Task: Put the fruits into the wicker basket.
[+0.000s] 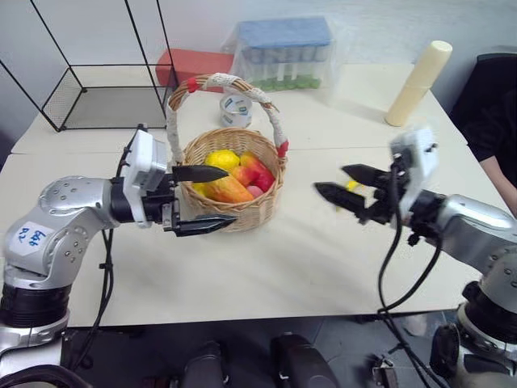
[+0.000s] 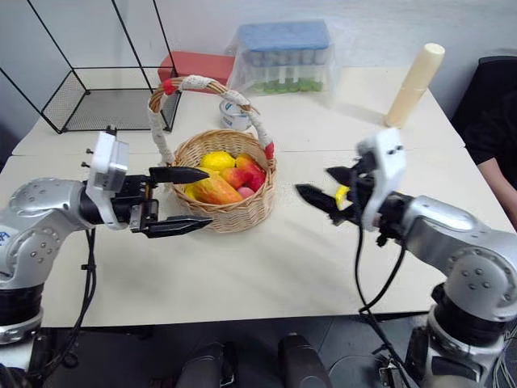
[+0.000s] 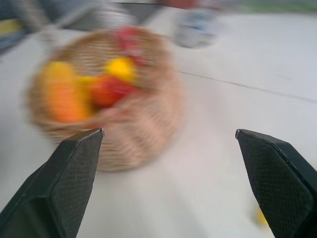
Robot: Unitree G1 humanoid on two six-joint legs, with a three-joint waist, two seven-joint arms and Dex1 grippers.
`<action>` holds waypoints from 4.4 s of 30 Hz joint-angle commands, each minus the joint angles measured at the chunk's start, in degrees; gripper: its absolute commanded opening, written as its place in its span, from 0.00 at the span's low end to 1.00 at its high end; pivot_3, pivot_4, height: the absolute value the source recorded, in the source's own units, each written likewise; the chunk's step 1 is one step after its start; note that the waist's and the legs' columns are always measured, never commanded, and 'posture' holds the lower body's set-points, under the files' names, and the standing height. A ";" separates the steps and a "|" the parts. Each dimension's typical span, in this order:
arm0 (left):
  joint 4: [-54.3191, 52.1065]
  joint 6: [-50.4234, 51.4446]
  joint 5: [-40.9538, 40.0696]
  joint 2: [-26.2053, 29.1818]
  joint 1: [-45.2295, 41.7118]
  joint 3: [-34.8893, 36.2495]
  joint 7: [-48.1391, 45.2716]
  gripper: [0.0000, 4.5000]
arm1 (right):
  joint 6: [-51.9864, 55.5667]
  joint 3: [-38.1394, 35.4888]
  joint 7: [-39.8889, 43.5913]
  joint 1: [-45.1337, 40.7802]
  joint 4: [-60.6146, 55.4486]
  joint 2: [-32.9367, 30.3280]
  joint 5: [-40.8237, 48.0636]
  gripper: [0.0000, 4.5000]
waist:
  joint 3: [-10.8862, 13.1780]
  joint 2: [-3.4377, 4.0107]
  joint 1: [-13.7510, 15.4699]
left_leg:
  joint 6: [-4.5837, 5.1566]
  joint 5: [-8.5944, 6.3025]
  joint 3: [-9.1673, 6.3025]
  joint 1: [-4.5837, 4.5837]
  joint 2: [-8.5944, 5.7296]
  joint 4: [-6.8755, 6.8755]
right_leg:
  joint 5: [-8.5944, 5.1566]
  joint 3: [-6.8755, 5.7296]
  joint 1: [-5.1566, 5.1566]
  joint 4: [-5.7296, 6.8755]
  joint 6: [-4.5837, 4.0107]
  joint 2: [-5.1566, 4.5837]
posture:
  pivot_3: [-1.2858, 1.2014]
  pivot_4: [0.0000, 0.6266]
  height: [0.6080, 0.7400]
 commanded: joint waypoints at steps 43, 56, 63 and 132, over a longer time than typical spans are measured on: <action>0.82 0.57 0.09 2.22 0.73 6.07 1.76 1.00 | -14.33 16.74 34.72 7.95 -1.00 -14.42 2.79 0.10 | 0.11 0.16 -0.07 | -0.10 0.05 -0.02 0.13 0.16 0.02 | -0.01 -0.02 0.11 0.05 0.02 0.19 | 0.52 0.24 1.00; -0.96 1.16 0.14 4.25 5.27 9.21 3.89 1.00 | -23.43 36.39 24.97 -20.60 18.48 5.95 -10.27 0.10 | 0.12 0.13 0.07 | -0.06 0.05 -0.01 0.04 0.11 0.10 | 0.00 -0.02 -0.09 0.22 0.00 0.06 | 0.52 0.24 1.00; -2.65 1.31 -0.55 3.95 6.86 10.36 5.32 1.00 | -28.02 40.34 21.02 -24.11 25.03 10.90 -19.86 0.62 | 0.11 0.10 0.03 | 0.08 -0.03 0.01 -0.01 -0.02 0.16 | 0.00 -0.04 -0.08 0.22 0.00 -0.11 | 0.52 0.24 1.00; 9.37 -1.77 1.98 -4.09 -7.03 1.06 -0.51 1.00 | -50.14 -10.88 17.30 22.30 18.81 -11.79 -22.89 0.49 | 0.10 0.16 1.31 | -0.08 0.14 0.14 0.21 0.02 0.14 | 0.00 0.12 0.05 0.33 0.02 0.15 | 0.52 0.24 1.00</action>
